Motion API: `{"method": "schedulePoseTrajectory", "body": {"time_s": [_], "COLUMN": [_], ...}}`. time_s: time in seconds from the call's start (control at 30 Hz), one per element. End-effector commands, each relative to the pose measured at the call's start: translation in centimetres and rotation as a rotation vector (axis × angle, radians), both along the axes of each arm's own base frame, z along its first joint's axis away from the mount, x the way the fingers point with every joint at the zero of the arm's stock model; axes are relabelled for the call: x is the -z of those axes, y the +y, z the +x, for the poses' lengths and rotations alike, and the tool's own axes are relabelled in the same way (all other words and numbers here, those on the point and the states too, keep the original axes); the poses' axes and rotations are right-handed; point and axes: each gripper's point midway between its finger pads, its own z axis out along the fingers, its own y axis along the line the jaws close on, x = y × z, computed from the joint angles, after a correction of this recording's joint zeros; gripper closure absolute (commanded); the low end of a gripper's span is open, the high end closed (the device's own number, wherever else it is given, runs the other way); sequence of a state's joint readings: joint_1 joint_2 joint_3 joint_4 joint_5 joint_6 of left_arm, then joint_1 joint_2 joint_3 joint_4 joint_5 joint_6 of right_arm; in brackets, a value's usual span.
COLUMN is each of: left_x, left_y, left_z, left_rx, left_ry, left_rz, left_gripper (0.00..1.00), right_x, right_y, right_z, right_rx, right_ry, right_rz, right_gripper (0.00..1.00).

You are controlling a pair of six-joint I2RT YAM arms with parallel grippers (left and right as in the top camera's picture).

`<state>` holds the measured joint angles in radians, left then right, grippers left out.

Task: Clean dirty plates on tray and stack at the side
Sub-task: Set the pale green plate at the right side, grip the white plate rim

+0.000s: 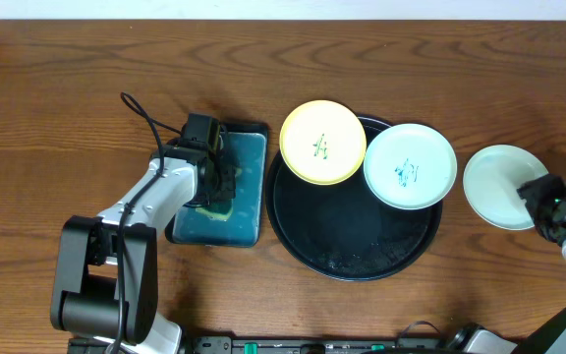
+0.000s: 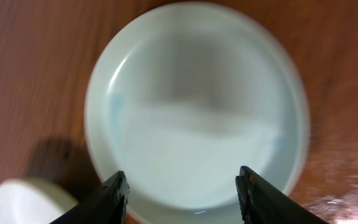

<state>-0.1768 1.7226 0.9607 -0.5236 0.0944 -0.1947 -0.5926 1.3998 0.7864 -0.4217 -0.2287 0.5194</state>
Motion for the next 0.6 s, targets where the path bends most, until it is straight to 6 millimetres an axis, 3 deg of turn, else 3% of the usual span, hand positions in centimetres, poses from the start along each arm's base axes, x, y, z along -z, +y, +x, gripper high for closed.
{"method": "schedulePoseTrajectory", "body": {"time_s": [0.0,0.27,0.57], "left_x": [1.8,1.8,1.8], "left_y": [0.3,0.3,0.3], "left_z": [-1.3,-1.3,-1.3], "left_rx": [-0.007,-0.007,-0.007], "left_ry": [0.070,0.070,0.071], "left_rz": [0.013,0.013,0.013], "left_gripper": [0.92,0.92,0.92], "right_x": [-0.9,-1.2,1.1], "right_y": [2.2,8.2,11.8], "right_z": [1.7,4.0,4.5], "right_rx": [-0.170,-0.489,-0.606], "right_ry": [-0.037,-0.057,0.015], "right_rz": [-0.031,-0.133,-0.160], "right_gripper": [0.45,0.50,0.50]}}
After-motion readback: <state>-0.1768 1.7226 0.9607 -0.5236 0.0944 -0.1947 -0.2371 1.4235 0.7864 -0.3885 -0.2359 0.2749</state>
